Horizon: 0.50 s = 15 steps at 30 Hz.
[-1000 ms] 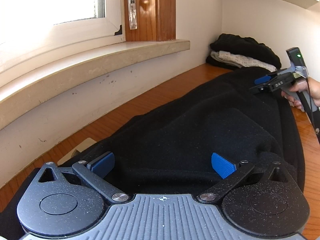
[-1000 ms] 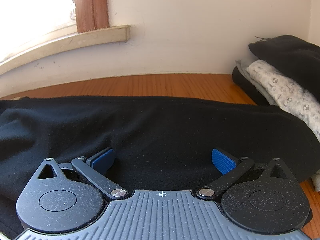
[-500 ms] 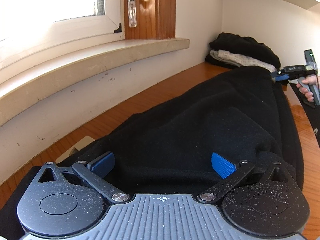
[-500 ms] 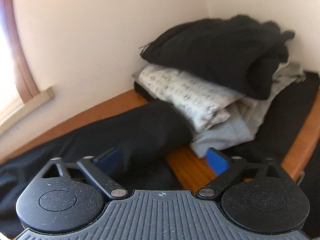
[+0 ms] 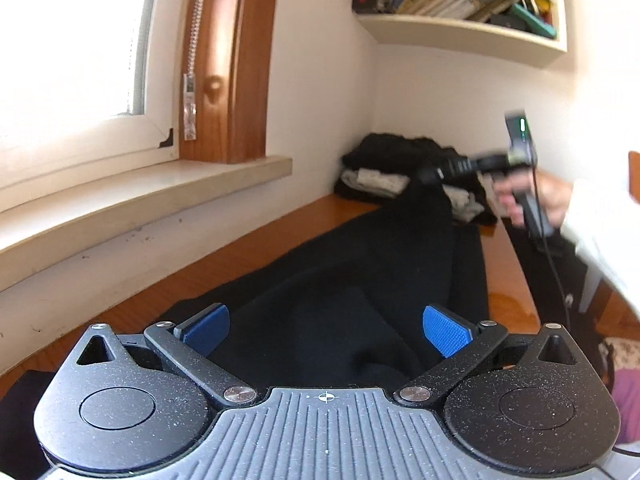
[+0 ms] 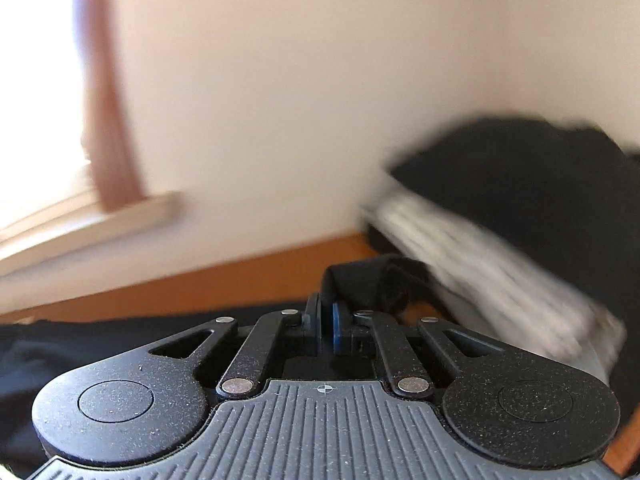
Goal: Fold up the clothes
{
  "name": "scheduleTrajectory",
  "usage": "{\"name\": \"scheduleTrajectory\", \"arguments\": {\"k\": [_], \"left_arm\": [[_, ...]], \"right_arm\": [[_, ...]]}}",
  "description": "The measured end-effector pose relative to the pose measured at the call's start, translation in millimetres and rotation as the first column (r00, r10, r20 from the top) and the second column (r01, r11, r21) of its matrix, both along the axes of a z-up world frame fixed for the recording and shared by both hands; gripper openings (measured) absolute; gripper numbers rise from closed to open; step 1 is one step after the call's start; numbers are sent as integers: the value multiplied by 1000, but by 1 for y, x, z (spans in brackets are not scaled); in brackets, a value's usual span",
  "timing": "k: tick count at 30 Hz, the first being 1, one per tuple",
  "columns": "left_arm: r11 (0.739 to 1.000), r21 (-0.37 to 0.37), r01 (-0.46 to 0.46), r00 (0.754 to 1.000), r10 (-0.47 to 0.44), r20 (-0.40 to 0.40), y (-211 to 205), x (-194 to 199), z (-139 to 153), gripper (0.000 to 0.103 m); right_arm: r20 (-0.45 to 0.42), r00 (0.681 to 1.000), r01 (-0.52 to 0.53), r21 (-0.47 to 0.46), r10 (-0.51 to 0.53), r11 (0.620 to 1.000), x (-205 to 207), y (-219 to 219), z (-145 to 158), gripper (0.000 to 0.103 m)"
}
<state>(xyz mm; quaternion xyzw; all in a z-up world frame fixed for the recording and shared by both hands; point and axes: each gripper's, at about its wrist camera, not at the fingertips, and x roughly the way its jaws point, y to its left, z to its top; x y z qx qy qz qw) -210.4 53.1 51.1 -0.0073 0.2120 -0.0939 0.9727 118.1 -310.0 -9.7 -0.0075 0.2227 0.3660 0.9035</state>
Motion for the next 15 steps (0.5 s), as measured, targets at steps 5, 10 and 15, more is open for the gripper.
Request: {"name": "scheduleTrajectory", "arguments": {"k": [5, 10, 15], "left_arm": [[999, 8, -41, 999, 41, 2, 5, -1, -2, 103], [992, -22, -120, 993, 120, -4, 23, -2, -5, 103], [984, -29, -176, 984, 175, -17, 34, 0, -7, 103]], "right_arm": [[30, 947, -318, -58, 320, 946, -61, 75, 27, 11], [18, 886, -456, -163, 464, 875, -109, 105, 19, 36], [24, 929, -354, -241, 370, 904, -101, 84, 5, 42]]}}
